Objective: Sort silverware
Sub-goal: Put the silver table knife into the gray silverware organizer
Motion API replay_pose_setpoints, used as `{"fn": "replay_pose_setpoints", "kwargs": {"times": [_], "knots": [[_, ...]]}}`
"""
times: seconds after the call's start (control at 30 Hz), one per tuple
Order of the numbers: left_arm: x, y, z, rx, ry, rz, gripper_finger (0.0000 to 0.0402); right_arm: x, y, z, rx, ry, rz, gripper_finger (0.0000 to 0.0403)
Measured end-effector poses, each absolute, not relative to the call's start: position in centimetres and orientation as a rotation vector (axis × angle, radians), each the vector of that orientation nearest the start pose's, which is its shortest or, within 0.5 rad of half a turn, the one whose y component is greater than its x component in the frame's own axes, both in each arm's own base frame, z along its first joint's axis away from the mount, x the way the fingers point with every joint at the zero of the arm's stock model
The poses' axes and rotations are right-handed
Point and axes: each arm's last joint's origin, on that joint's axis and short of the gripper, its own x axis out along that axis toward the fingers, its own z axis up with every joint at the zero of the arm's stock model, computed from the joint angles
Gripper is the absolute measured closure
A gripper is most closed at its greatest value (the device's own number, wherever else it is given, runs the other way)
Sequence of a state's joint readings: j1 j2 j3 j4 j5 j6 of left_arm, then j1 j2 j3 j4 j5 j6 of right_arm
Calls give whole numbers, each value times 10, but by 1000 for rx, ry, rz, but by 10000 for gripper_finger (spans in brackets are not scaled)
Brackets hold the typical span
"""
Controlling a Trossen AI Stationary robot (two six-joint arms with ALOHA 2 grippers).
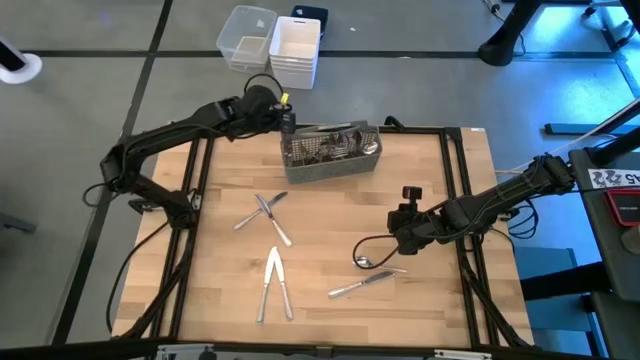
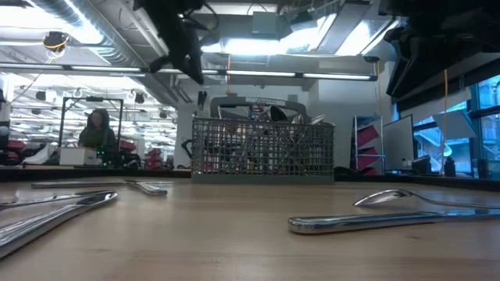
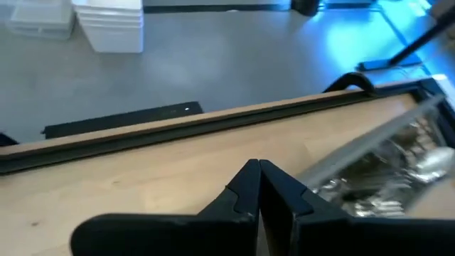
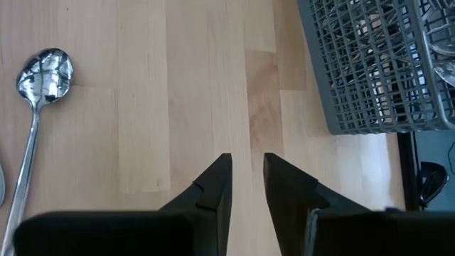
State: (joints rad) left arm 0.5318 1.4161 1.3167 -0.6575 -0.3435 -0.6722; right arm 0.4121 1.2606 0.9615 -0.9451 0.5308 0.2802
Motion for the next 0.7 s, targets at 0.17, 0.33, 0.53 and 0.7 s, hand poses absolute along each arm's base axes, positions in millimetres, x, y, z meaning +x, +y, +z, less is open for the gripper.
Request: {"fn": "replay_pose_setpoints", "kwargs": {"times": [0.17,0.33,0.53,0.7], "knots": [[255,147,339,-623,493,1005,397,208,75,252,-314,1072,-254,320],[258,133,334,-571,631,860,388,208,75,252,-314,1072,-254,320],[255,94,318,-539,976,586,387,208,75,252,-314,1072,-254,320],[255,53,312,-475,1134,481,387,209,75,252,-313,1069,-254,320]]}}
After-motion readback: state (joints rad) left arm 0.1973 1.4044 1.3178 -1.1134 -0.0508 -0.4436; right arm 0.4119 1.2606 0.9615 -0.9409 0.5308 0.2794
